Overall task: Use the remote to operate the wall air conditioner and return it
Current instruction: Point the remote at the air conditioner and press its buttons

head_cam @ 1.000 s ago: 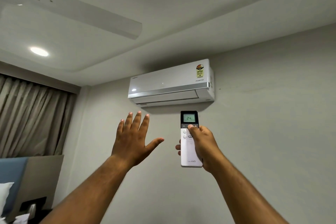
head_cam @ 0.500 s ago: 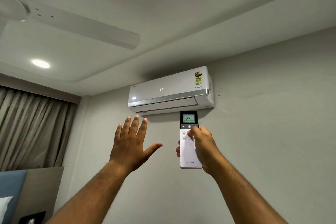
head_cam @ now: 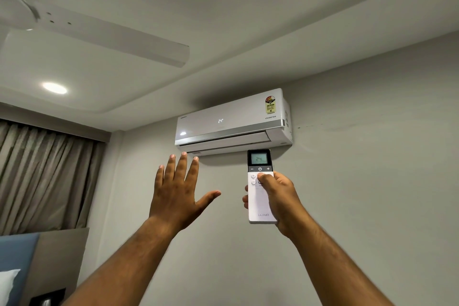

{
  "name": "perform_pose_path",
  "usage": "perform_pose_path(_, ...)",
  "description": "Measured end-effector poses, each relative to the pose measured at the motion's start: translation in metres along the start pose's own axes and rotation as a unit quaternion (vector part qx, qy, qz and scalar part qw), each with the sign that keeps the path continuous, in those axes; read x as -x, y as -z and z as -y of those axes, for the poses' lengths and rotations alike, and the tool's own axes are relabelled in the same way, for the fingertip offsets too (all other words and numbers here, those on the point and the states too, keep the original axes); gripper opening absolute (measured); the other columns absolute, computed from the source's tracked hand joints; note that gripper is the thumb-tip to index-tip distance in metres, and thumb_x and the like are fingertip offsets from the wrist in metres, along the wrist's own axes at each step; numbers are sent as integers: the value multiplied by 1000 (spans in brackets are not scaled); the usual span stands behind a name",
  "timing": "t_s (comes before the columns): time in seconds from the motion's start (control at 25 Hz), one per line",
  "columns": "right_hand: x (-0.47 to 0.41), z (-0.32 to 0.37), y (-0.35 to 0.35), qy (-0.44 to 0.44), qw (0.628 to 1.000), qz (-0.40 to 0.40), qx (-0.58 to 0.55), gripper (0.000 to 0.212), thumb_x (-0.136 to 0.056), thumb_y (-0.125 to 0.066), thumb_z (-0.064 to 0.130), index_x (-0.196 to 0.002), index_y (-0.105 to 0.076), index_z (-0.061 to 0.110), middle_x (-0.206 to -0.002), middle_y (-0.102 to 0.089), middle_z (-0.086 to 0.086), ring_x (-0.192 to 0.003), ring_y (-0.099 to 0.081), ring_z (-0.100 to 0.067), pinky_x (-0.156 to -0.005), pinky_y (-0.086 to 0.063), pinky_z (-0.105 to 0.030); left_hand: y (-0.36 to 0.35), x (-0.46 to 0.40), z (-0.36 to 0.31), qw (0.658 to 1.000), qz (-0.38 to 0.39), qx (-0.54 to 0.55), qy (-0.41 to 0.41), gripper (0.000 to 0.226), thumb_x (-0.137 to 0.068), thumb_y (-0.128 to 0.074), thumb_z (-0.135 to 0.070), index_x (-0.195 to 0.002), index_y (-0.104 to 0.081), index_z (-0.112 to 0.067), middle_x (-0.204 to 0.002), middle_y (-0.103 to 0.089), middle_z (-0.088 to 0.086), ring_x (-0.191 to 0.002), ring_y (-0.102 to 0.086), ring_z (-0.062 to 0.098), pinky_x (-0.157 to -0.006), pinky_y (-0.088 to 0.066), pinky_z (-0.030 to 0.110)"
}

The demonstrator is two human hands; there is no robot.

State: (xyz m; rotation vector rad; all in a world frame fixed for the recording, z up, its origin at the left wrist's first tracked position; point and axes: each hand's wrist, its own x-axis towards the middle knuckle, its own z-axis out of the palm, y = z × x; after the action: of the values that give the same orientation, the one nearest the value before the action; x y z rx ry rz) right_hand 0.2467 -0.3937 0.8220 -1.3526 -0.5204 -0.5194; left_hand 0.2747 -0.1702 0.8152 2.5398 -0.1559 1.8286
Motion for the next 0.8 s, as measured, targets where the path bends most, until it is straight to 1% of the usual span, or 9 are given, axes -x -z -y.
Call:
perform_pose_path(0.16,1,0,-1,1,1000,-14,-8,16,-95,-49,25,-99,-58,11,-88,-73,-19,-61,-72,-30,-51,-58,-33,1,1,-1,1000,-6,-13,-2,102,-72,-4,-87,-150,-11,-21,-160,-8,12,-147,-1,34,-116,-3,52)
perform_pose_path(0.32,1,0,-2,-1,1000,-12,-16,16,-94,-49,24,-99,-57,10,-85,-72,-20,-58,-72,-29,-50,-57,-33,-1,2,0,1000,-6,-28,2,102,-71,-1,-87,-149,-3,-23,-161,-1,11,-147,4,34,-116,2,51)
perform_pose_path(0.44,1,-2,-3,-1,1000,-8,-18,16,-95,-48,23,-99,-56,9,-83,-71,-20,-58,-71,-29,-50,-57,-33,-3,3,-1,1000,-10,-27,9,102,-70,-1,-87,-149,-1,-22,-160,-1,11,-147,4,34,-116,0,53)
perform_pose_path(0.56,1,-4,-3,-2,1000,-6,-12,15,-94,-48,23,-99,-55,10,-87,-71,-22,-60,-71,-31,-53,-58,-35,-4,3,-3,999,-14,-28,18,101,-70,-3,-87,-148,-1,-22,-160,-2,12,-146,3,35,-116,-1,54)
perform_pose_path(0.68,1,-5,-4,2,1000,-4,-9,13,-94,-48,22,-97,-55,12,-87,-71,-21,-58,-72,-28,-51,-58,-34,-4,1,-3,999,-16,-28,24,101,-70,-2,-87,-147,2,-22,-160,-1,12,-146,6,35,-116,0,55)
perform_pose_path(0.8,1,-3,-4,8,1000,2,-11,13,-94,-48,21,-96,-56,12,-86,-70,-21,-58,-71,-28,-52,-57,-33,-4,-1,-3,999,-19,-28,24,102,-70,-2,-87,-148,-1,-22,-160,-3,13,-146,4,36,-116,-2,56)
